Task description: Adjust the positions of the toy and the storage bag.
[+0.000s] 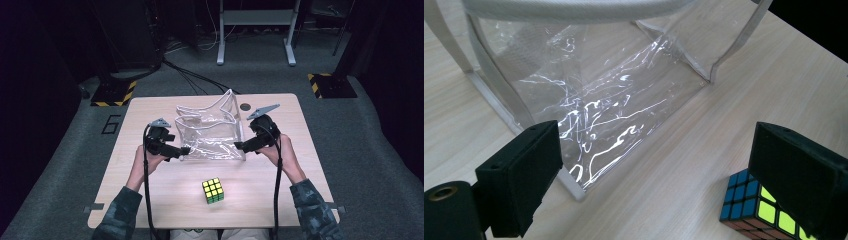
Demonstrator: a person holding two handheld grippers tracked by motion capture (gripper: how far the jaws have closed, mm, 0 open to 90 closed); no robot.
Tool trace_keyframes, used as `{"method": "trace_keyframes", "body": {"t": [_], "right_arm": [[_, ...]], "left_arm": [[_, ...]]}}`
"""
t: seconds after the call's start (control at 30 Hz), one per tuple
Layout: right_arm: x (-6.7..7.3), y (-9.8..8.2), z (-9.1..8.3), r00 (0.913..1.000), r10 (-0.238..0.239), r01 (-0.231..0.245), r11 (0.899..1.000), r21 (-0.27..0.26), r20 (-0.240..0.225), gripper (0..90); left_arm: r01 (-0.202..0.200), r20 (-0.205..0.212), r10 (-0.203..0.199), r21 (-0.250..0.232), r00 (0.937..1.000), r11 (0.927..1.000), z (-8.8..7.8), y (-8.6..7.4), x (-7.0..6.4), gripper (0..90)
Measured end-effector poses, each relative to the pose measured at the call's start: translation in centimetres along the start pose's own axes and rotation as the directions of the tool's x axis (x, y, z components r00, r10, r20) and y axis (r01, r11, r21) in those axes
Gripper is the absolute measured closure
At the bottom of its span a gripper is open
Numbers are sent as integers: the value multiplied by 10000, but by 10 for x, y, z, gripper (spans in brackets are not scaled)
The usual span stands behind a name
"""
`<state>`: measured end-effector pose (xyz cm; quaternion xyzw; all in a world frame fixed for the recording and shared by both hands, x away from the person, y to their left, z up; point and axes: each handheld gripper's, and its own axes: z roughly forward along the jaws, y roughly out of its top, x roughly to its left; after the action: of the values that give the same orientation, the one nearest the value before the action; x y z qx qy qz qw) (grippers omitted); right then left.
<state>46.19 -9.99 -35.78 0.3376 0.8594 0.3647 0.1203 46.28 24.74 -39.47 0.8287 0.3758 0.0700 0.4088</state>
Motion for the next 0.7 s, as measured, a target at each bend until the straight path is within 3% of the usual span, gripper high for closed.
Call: {"method": "trace_keyframes", "body": {"t": [0.7], "right_arm": [[-8,35,-1,10000,-18,16,9998,-193,-95,109]], "left_arm": [[-91,-364,90,-42,9993,9999,-13,40,13,79]]}}
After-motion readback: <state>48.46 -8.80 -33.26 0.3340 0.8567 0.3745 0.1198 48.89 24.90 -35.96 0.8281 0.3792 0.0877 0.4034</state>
